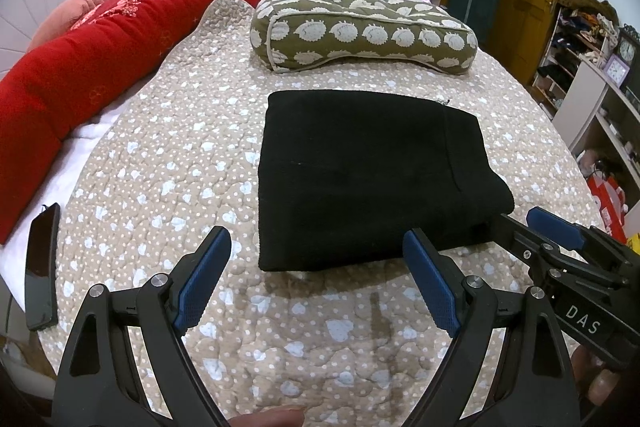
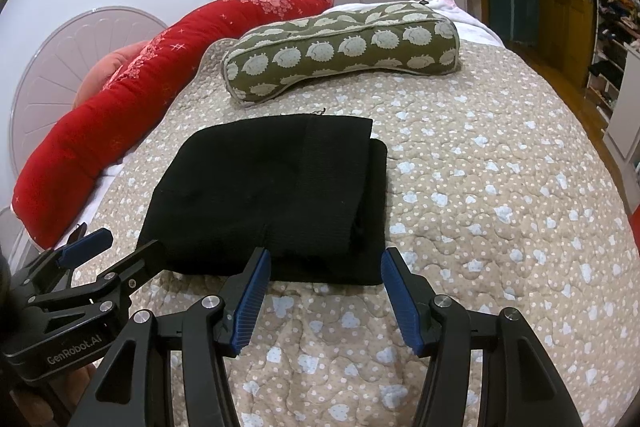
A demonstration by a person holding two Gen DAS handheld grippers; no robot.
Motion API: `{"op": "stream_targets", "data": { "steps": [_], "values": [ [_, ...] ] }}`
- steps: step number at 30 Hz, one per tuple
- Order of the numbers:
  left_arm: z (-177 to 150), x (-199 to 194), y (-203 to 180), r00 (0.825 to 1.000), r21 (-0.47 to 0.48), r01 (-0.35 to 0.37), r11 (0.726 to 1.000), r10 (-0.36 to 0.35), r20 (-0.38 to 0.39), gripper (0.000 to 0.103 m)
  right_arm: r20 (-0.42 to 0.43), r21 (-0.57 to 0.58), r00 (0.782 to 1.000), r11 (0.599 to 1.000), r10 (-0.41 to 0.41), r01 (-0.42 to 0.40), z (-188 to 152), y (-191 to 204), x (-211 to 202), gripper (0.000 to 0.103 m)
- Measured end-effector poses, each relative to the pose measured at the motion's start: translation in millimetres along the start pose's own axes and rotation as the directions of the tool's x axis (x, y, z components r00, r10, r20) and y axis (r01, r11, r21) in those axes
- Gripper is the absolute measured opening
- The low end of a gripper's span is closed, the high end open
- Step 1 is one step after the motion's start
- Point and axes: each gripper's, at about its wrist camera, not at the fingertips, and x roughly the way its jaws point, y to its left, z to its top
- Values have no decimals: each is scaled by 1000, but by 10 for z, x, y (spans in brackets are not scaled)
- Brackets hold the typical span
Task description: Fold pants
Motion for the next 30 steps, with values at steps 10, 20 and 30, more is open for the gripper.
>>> {"op": "stream_targets", "data": {
  "steps": [10, 20, 30],
  "values": [
    [-7, 23, -16, 1000, 0, 5, 1000, -5, -7, 88, -5, 4, 1000, 1000, 0, 0, -7, -7, 21, 56],
    [0, 56, -8, 1000, -14, 21, 1000, -21, -22, 88, -12, 9, 1000, 1000, 0, 0, -24, -37, 34, 56],
    [30, 48, -32, 999, -5, 42, 999, -42, -3, 88, -12, 45, 999, 998, -38, 38, -7, -300, 21, 56]
  ]
}}
